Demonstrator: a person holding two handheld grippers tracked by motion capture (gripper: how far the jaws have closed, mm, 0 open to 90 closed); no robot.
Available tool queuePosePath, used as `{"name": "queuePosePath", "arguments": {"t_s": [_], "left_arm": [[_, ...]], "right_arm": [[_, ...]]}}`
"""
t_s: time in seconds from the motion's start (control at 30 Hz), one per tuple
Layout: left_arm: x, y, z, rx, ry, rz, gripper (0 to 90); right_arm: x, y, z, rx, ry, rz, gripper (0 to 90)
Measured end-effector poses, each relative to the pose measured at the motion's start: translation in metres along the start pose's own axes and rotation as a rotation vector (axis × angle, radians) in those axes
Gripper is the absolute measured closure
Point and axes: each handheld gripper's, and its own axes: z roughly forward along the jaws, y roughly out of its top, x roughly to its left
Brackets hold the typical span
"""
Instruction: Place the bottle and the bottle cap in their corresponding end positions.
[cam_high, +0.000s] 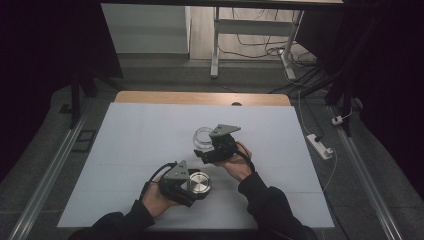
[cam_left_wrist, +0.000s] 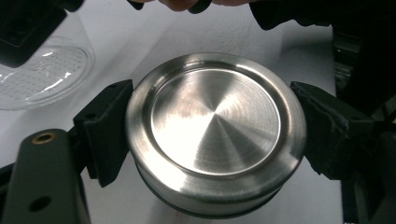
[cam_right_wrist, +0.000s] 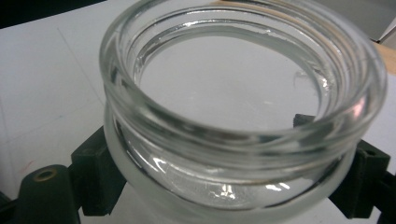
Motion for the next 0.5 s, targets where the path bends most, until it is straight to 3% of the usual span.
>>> {"name": "queuePosePath", "arguments": {"t_s": [0.5], "left_arm": [[0.009,-0.005,0.02,0.021,0.037,0.031,19.1]], "right_arm": [[-0.009,0.004,0.019,0.015,-0.026,0.007,14.5]]}}
